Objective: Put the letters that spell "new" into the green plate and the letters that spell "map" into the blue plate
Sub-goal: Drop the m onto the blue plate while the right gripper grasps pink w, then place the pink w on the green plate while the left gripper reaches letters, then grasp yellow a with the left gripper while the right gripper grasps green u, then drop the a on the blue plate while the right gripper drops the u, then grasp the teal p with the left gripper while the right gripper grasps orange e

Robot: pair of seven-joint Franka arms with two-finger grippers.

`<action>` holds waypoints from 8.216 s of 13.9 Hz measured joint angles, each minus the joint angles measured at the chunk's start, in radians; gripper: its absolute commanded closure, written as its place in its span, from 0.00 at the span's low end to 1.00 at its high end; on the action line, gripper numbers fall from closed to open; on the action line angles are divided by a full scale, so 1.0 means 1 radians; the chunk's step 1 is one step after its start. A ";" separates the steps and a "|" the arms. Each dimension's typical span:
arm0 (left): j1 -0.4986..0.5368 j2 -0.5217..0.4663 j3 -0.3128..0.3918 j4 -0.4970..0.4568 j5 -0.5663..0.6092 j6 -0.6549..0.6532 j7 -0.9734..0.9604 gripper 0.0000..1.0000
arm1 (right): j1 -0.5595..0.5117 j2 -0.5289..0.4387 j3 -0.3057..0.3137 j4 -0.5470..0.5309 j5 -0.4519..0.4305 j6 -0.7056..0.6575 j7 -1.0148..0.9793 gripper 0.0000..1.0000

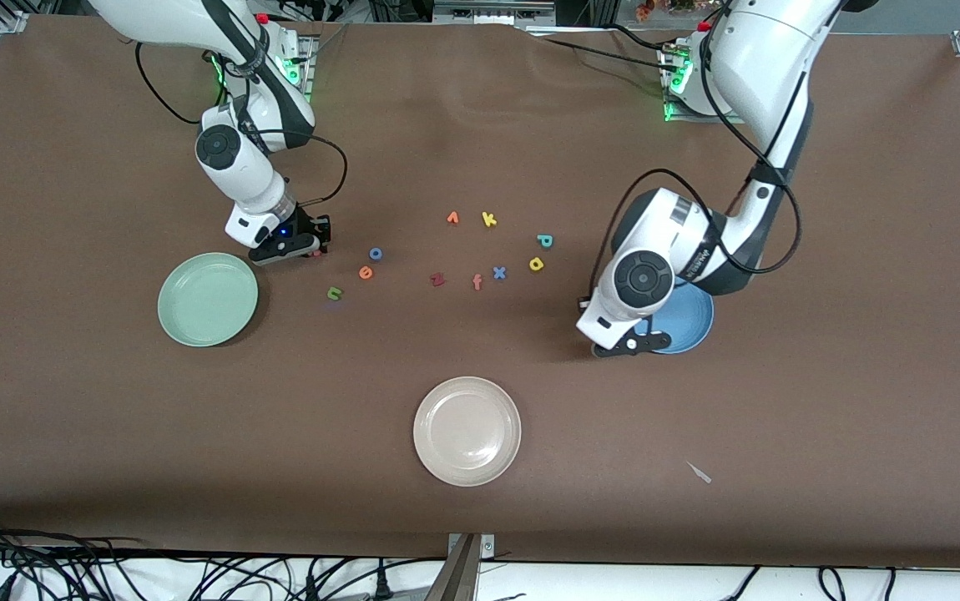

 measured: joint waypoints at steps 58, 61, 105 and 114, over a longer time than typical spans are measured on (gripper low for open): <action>-0.099 0.067 -0.205 -0.157 0.055 0.246 0.349 0.40 | 0.129 0.177 -0.097 0.416 0.016 -0.251 0.512 0.36; -0.095 0.067 -0.205 -0.158 0.055 0.273 0.362 0.40 | 0.138 0.177 -0.097 0.386 0.016 -0.239 0.520 0.36; 0.188 -0.068 -0.383 -0.171 0.057 0.056 0.045 0.00 | -0.057 -0.080 -0.101 0.264 0.019 -0.467 0.211 0.34; 0.088 -0.024 -0.387 -0.360 0.057 0.337 -0.429 0.00 | 0.205 0.087 -0.042 0.343 0.019 -0.281 0.662 0.34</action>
